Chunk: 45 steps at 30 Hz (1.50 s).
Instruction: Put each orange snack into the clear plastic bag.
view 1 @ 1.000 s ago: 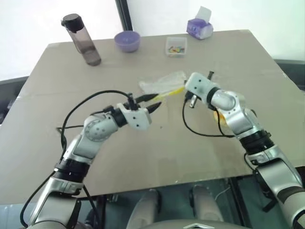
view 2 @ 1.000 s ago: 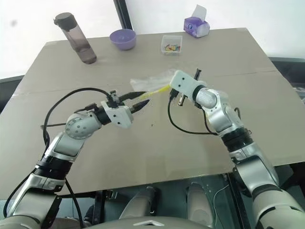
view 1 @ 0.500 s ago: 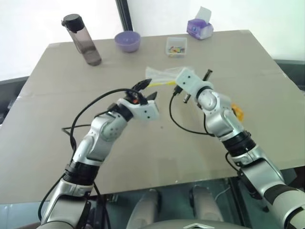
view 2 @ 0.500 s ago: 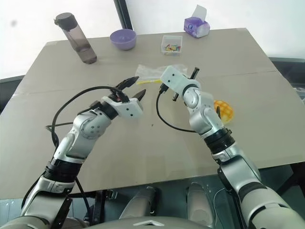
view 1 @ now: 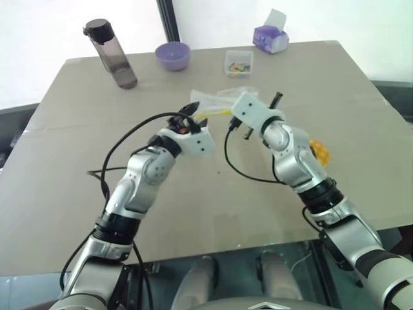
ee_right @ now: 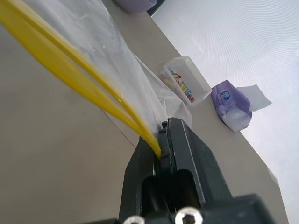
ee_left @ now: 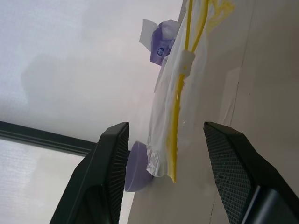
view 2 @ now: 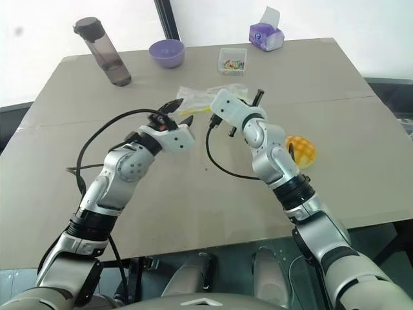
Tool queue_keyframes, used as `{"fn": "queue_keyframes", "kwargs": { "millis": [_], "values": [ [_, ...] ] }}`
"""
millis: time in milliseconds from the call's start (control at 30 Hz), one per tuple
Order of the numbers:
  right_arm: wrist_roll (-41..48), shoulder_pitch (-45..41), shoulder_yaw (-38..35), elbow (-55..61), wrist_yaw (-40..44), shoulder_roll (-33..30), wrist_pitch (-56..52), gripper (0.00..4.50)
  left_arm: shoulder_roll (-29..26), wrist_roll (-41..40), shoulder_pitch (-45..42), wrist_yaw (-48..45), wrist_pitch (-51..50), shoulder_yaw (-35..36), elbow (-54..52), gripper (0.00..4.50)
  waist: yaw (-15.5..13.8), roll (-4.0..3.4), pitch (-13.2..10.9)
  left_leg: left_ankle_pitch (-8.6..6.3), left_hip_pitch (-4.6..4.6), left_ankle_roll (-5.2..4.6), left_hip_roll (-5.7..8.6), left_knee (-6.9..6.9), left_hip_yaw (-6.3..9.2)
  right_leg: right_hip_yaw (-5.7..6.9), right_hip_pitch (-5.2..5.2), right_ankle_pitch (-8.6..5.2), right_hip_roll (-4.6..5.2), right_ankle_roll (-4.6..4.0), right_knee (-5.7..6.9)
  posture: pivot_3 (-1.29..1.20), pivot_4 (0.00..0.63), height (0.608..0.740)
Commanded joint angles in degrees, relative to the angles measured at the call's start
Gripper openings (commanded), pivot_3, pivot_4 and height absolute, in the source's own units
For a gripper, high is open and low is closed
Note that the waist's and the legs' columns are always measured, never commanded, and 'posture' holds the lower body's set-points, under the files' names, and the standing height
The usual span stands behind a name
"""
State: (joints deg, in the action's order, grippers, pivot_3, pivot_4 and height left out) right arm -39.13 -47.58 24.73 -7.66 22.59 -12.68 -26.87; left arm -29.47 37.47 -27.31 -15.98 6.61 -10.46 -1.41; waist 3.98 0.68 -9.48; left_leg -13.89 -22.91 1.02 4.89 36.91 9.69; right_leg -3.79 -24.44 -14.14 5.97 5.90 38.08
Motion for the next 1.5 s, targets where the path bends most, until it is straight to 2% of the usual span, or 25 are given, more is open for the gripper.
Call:
{"fn": "queue_keyframes", "kwargs": {
  "millis": [33,133,200,333,367,400,500,567,700,800,900,1067,1300,1500],
  "values": [
    [-0.6,-1.0,0.1,3.0,-0.2,0.0,0.9,0.0,0.2,-1.0,-1.1,0.7,0.6,0.3,-1.1,1.96,0.0,0.0,0.0,0.0,0.0,0.0,0.0,0.0,0.0,0.0,0.0,0.0,0.0,0.0,0.0,0.0,0.15,0.74],
    [-0.4,-0.8,0.0,3.0,-0.3,0.1,1.2,0.0,0.2,-1.3,-1.3,0.5,0.4,0.1,-1.0,0.65,0.0,0.0,0.0,0.0,0.0,0.0,0.0,0.0,0.0,0.0,0.0,0.0,0.0,0.0,0.0,0.0,0.15,0.74],
    [0.7,-0.5,-0.5,2.9,-0.2,0.5,1.5,0.0,0.1,-1.3,-1.2,0.3,0.3,0.0,-0.9,0.06,0.0,0.0,0.0,0.0,0.0,0.0,0.0,0.0,0.0,0.0,0.0,0.0,0.0,0.0,0.0,0.0,0.15,0.74],
    [10.2,0.7,-7.3,1.7,-1.7,5.0,3.2,0.0,0.0,-1.4,-1.0,0.0,0.0,0.2,-0.9,0.06,0.0,0.01,0.0,0.0,0.0,0.0,-0.01,0.0,0.01,0.0,0.0,0.0,0.0,0.0,0.0,0.0,0.15,0.74],
    [9.9,0.5,-7.1,1.6,-0.2,4.7,0.8,0.59,0.2,-1.8,-1.0,-0.4,-0.6,0.3,-0.9,0.0,0.1,0.0,0.0,0.0,0.0,0.0,-0.02,0.0,0.02,0.0,0.0,0.0,0.0,0.0,0.0,0.0,0.15,0.74],
    [10.7,0.6,-7.0,2.0,1.7,4.0,0.6,0.86,0.6,-2.4,-0.9,-0.8,-1.5,0.5,-0.9,0.0,0.1,0.0,0.0,0.0,0.0,0.0,-0.02,0.0,0.02,0.0,0.0,0.0,0.0,0.0,0.01,0.0,0.15,0.74],
    [14.7,1.4,-7.5,4.1,7.4,1.3,0.9,2.41,2.8,-4.7,-0.3,-1.7,-4.9,1.4,-1.5,0.0,-0.2,0.0,0.0,0.0,-0.02,0.0,0.03,0.04,0.04,0.01,0.01,0.0,0.01,0.0,0.0,0.0,0.15,0.74],
    [16.6,1.8,-7.6,5.2,10.7,-0.6,-0.4,3.19,3.8,-5.8,0.0,-2.3,-6.7,1.5,-2.2,0.0,-0.1,0.0,0.0,0.0,-0.03,-0.01,0.04,0.06,0.04,0.02,0.03,0.0,0.02,0.0,-0.01,0.0,0.15,0.74],
    [19.8,2.1,-9.4,7.8,13.0,-3.4,-1.8,3.19,4.3,-6.4,0.3,-2.7,-8.3,1.3,-2.6,0.0,0.0,0.01,0.0,0.0,-0.03,-0.01,0.02,0.07,0.04,0.02,0.01,0.0,0.01,0.0,0.01,0.0,0.15,0.74],
    [24.1,1.9,-13.0,10.4,13.5,-2.8,-5.2,3.19,4.3,-6.7,0.3,-2.6,-9.1,1.2,-2.8,0.0,0.1,0.0,0.0,0.0,-0.01,0.0,-0.01,0.06,0.03,0.02,0.01,0.0,0.0,0.0,0.04,0.0,0.15,0.74],
    [29.0,2.8,-15.8,15.0,14.6,-1.5,-9.5,2.29,4.2,-6.9,0.4,-2.5,-9.5,1.2,-2.9,0.0,0.0,0.0,0.0,0.0,-0.02,-0.01,-0.01,0.06,0.05,0.02,0.01,0.0,0.0,0.0,0.03,0.0,0.15,0.74],
    [33.0,3.2,-14.5,18.5,13.8,1.5,-14.2,0.04,4.9,-7.6,0.2,-2.1,-10.0,1.3,-2.8,0.0,-0.1,0.0,0.0,0.0,-0.01,-0.01,0.0,0.07,0.06,0.02,0.01,0.0,0.01,0.0,0.04,0.0,0.15,0.74],
    [34.9,3.0,-11.7,17.8,11.7,3.2,-14.7,0.04,5.6,-7.9,0.0,-2.0,-10.9,1.0,-3.9,0.0,-0.1,0.0,0.0,0.0,-0.02,0.0,0.02,0.08,0.07,0.02,0.02,0.0,0.03,0.0,0.04,0.0,0.15,0.74],
    [37.1,1.7,-13.3,13.8,9.0,5.2,-14.3,0.04,5.6,-8.0,0.7,-2.9,-11.9,0.8,-6.3,0.0,-0.1,0.0,0.0,0.0,-0.02,0.0,0.01,0.08,0.09,0.02,0.01,0.0,0.02,0.0,0.04,0.0,0.15,0.74]
  ]
}}
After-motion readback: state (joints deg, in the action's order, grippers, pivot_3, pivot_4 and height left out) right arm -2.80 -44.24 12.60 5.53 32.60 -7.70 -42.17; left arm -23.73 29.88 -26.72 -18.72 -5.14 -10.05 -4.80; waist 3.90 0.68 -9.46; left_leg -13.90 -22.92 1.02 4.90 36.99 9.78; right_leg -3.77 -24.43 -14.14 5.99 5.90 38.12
